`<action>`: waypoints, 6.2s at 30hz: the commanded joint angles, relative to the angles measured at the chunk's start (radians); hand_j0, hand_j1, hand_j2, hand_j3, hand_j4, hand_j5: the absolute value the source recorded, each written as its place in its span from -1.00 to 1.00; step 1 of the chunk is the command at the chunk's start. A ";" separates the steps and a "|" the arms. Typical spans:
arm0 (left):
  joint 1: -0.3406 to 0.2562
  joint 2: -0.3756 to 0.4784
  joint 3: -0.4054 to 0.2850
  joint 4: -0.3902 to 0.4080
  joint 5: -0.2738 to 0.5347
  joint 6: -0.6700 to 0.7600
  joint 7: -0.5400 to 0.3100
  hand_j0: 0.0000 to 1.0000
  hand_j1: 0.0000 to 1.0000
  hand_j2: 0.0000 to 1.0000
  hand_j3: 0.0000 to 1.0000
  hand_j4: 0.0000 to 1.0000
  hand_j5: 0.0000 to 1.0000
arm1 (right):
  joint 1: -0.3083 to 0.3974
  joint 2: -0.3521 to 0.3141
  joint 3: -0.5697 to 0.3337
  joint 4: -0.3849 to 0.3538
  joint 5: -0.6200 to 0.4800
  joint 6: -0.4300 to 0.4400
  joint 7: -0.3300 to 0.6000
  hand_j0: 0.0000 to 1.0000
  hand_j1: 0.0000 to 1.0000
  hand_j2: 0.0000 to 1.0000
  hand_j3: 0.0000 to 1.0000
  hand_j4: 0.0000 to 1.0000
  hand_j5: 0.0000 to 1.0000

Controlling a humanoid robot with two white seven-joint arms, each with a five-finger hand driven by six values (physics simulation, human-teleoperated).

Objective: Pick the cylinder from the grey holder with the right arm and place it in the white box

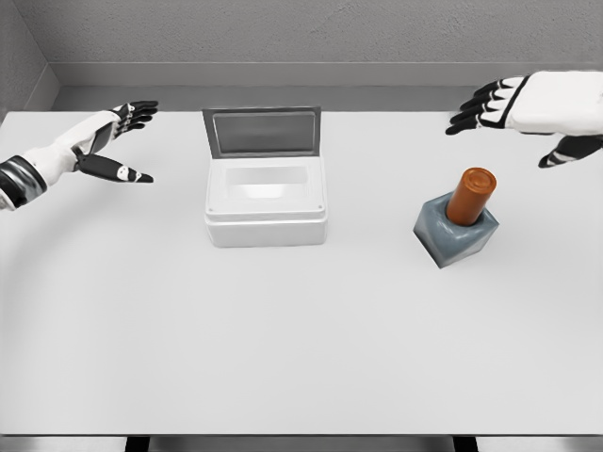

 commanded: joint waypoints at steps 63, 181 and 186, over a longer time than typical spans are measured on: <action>-0.023 0.000 -0.004 0.000 0.010 0.003 0.000 1.00 1.00 1.00 1.00 1.00 1.00 | 0.071 0.152 0.092 0.148 -0.050 0.001 0.030 0.41 0.41 0.41 0.41 0.41 0.41; -0.020 0.009 -0.050 -0.065 0.011 -0.003 0.000 1.00 1.00 1.00 1.00 1.00 1.00 | 0.095 0.747 -0.070 0.432 -0.020 0.001 0.095 0.76 0.76 0.76 0.76 0.76 0.76; -0.020 0.009 -0.050 -0.069 0.011 -0.003 0.000 1.00 1.00 1.00 1.00 1.00 1.00 | 0.094 0.669 -0.109 0.319 -0.020 0.001 0.095 0.86 0.86 0.86 0.86 0.86 0.86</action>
